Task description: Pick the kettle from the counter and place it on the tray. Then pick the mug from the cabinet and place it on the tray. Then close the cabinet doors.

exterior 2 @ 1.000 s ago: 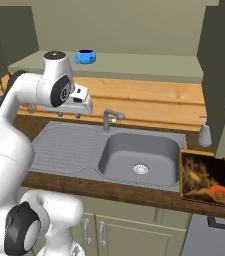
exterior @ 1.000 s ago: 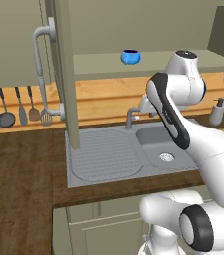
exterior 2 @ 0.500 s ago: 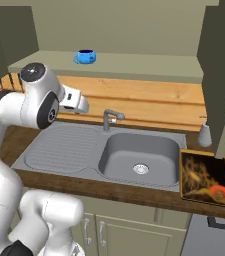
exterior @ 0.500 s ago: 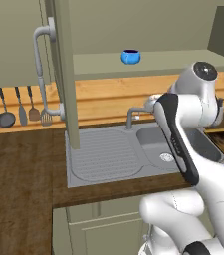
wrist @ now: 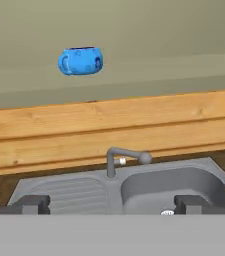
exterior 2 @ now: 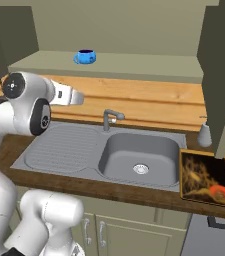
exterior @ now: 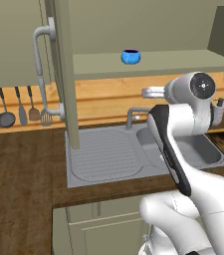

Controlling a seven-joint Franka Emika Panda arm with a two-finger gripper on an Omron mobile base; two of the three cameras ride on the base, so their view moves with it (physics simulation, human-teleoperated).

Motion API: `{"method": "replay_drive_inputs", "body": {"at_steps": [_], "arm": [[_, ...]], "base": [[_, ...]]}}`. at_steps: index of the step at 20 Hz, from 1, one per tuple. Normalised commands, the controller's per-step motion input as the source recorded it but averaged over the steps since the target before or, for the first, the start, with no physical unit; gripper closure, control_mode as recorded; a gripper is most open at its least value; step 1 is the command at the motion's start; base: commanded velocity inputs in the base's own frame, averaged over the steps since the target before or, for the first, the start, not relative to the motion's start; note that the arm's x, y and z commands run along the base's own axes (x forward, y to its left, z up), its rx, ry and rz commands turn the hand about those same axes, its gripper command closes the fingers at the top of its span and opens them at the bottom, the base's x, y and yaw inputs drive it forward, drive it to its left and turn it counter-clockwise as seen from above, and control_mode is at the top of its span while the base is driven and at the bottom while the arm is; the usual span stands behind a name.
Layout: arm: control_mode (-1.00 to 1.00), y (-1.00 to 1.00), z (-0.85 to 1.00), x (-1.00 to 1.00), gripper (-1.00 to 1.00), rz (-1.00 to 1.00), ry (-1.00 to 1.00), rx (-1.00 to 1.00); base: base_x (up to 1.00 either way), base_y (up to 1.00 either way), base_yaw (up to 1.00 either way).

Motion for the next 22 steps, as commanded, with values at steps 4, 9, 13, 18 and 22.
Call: {"method": "replay_drive_inputs", "body": {"at_steps": [4, 9, 13, 18, 22], "arm": [[-1.0, 0.05, 0.62, 0.29, -1.0, -0.02, -0.21, -0.01], [-1.0, 0.0, 0.56, 0.22, -1.0, 0.0, -0.18, 0.0], [-1.0, 0.06, 0.41, 0.13, -1.0, -0.01, -0.03, -0.01], [-1.0, 0.12, 0.09, 0.12, -1.0, -0.01, 0.0, -0.01], [-1.0, 0.07, 0.0, 0.11, -1.0, -0.01, 0.0, 0.0]], "base": [[0.0, 0.0, 0.0], [0.0, 0.0, 0.0], [0.0, 0.0, 0.0], [0.0, 0.0, 0.0], [0.0, 0.0, 0.0]]}}
